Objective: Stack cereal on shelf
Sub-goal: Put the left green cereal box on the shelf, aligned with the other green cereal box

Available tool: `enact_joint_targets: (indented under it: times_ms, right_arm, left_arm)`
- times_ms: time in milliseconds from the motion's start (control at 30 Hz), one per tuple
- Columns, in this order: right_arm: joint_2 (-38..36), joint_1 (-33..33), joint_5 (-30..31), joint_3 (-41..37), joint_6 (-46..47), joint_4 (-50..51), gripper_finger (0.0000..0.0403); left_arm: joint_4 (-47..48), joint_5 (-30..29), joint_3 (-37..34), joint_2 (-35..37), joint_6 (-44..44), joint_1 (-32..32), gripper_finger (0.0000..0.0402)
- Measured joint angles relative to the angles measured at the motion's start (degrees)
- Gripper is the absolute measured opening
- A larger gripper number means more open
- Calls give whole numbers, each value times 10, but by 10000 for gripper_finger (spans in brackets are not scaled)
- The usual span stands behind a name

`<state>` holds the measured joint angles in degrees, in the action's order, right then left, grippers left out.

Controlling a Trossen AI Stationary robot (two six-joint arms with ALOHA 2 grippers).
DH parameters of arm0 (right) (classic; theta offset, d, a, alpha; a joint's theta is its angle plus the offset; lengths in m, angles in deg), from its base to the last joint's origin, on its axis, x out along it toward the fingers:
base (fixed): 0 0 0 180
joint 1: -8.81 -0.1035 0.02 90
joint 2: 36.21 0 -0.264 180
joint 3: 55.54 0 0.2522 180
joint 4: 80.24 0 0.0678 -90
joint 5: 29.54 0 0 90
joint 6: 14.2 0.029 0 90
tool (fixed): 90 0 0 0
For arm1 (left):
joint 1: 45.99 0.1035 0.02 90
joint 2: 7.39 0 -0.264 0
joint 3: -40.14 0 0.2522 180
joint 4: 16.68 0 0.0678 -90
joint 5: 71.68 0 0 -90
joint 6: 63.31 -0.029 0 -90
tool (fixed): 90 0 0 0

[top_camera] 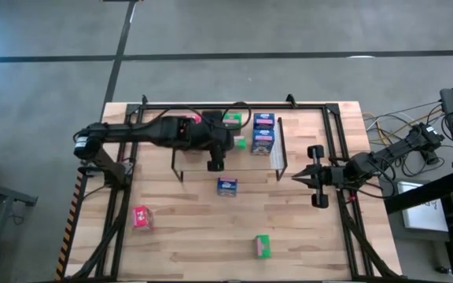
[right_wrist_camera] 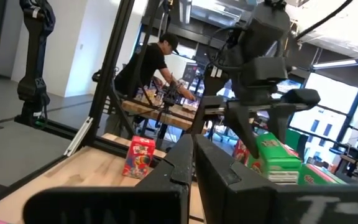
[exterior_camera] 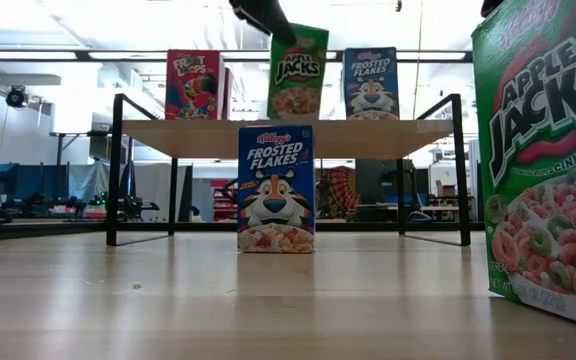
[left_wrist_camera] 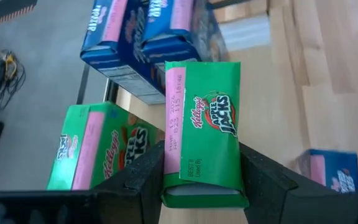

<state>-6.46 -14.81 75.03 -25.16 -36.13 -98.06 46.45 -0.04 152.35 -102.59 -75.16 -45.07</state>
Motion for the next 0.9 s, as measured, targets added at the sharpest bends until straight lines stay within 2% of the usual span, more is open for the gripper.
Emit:
enact_joint_targets:
  times_ms: [300, 600, 900]
  right_arm:
    - [0, 0, 0, 0, 19, 9, 9]
    - [0, 0, 0, 0, 20, 9, 9]
    - [0, 0, 0, 0, 25, 9, 9]
  left_arm:
    - [-26, 25, -26, 0, 48, 10, 152]
    - [-27, 25, -27, 0, 49, 11, 154]
    - [-27, 24, -30, -1, 40, 19, 198]
